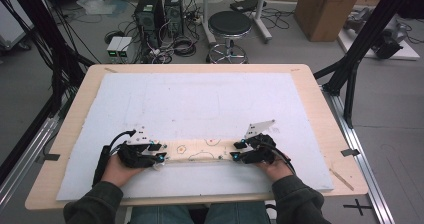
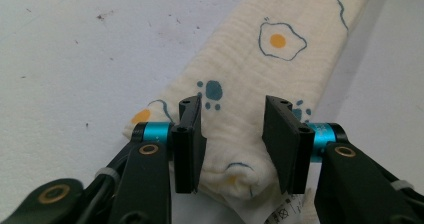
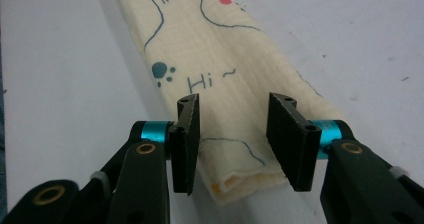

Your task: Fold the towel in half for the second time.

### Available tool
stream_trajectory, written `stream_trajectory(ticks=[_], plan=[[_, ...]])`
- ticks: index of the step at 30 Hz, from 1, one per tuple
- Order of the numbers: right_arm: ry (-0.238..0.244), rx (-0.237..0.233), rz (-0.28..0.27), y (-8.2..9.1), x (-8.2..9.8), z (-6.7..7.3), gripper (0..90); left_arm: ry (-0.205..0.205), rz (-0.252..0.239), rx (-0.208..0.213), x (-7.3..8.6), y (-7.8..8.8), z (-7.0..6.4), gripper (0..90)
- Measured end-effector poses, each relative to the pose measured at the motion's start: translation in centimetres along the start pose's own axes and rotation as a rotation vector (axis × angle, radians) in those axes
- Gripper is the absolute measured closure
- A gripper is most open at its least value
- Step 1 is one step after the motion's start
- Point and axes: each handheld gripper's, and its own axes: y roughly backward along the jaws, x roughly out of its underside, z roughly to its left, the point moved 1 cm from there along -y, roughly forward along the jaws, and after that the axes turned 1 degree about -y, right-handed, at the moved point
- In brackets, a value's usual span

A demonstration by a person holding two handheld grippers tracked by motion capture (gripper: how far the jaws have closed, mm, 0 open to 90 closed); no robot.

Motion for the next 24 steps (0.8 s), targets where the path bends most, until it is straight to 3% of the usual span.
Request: stream_trajectory(ticks=[13, 20, 24], plan=[[0.041, 0.026, -0.006, 0.43, 0.66, 0.19, 50.4, -0.013, -0.001, -0.018, 0.19, 0.08, -0.08, 52.4], [0.035, 0.028, -0.008, 0.70, 0.88, 0.11, 48.4, -0.019, 0.000, -0.016, 0.22, 0.00, -0.09, 51.5], [0.050, 0.023, -0.051, 1.06, 0.45, 0.18, 47.4, -0.013, -0.001, -0.014, 0.23, -0.10, 0.02, 51.0]])
